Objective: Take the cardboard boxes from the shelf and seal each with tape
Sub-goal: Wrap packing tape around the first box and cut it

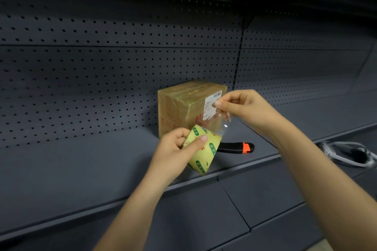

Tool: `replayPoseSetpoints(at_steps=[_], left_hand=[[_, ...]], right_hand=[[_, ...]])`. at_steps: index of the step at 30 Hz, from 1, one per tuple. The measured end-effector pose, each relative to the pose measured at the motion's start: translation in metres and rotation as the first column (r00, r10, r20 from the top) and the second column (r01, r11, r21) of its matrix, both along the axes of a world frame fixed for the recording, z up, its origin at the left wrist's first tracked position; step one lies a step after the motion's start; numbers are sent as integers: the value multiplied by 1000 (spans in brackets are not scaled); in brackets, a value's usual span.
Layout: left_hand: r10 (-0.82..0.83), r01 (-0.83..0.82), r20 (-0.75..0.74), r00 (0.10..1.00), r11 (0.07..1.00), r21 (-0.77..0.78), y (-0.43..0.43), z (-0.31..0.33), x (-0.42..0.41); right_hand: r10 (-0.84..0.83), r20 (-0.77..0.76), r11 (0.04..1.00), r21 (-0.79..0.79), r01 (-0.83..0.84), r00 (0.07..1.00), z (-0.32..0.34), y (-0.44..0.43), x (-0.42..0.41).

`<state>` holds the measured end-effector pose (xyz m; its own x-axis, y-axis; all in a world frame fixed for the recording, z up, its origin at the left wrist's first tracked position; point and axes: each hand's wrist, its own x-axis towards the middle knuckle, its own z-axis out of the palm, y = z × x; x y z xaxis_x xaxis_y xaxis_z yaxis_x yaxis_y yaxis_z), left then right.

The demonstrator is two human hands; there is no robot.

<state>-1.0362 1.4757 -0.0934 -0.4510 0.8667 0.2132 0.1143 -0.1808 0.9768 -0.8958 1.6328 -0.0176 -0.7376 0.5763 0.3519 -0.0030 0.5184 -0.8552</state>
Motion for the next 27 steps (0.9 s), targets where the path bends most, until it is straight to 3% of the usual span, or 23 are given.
replayPoseSetpoints(at_steps=[6, 12, 17, 23, 27], left_hand=[[100, -101, 27, 995, 995, 11, 29, -1, 16], [236, -234, 96, 967, 972, -24, 55, -8, 36], [423, -411, 179, 888, 906, -102, 71, -12, 50], [598, -563, 249, 762, 802, -201, 79, -9, 57], [634, -600, 276, 723, 773, -205, 81, -4, 60]], right_hand=[[163, 5, 986, 41, -163, 987, 4, 37, -8], [260, 60, 931, 249, -266, 964, 6, 72, -31], [368, 134, 803, 453, -387, 920, 13, 82, -46], [500, 91, 744, 464, -481, 861, 34, 92, -56], [535, 155, 694, 480, -537, 831, 45, 93, -73]])
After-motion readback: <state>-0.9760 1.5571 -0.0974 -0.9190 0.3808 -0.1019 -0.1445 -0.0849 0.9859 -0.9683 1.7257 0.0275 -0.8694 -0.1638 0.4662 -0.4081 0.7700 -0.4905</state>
